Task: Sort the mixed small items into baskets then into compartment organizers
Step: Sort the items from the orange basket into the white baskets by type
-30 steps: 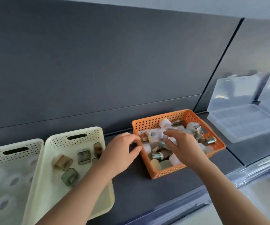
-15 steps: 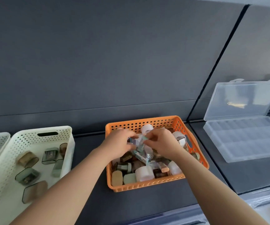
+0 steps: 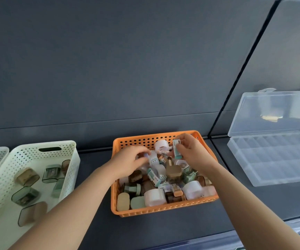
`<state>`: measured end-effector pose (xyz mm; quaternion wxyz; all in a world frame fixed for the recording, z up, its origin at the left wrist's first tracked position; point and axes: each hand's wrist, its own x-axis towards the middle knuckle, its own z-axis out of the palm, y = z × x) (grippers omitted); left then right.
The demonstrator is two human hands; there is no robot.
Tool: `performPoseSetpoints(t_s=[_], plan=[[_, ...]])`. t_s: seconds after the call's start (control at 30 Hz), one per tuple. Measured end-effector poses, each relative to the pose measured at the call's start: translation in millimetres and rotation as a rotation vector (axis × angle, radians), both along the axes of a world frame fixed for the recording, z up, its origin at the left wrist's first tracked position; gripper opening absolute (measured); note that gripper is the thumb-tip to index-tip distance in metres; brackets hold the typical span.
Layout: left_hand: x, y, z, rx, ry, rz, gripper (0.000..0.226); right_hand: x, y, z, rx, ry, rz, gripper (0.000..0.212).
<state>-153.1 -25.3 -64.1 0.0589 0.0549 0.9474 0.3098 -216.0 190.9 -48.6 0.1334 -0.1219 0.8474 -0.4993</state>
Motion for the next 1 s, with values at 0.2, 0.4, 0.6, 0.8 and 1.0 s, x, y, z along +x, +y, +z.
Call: performPoseSetpoints(t_s=[0.2, 0.4, 0.6, 0.8, 1.0], plan=[[11, -4, 15, 0.271, -0.020, 0.160, 0.023, -15, -5, 0, 0.286, 0.085, 0.137, 0.008], [4, 10, 9, -0.194, -0.107, -0.094, 0.022, -28, -16, -7, 0.488, 0.142, 0.106, 0.028], [-4, 17, -3, -0.328, -0.102, -0.201, 0.036, -29, -27, -9, 0.586, 0.117, 0.153, 0.029], [0, 11, -3, -0.218, -0.109, -0.156, 0.033, -28, -20, -5, 0.500, 0.149, 0.170, 0.041], [41, -19, 28, 0.098, -0.033, 0.115, 0.018, -6, -34, 29, 0.155, 0.131, 0.131, 0.015]])
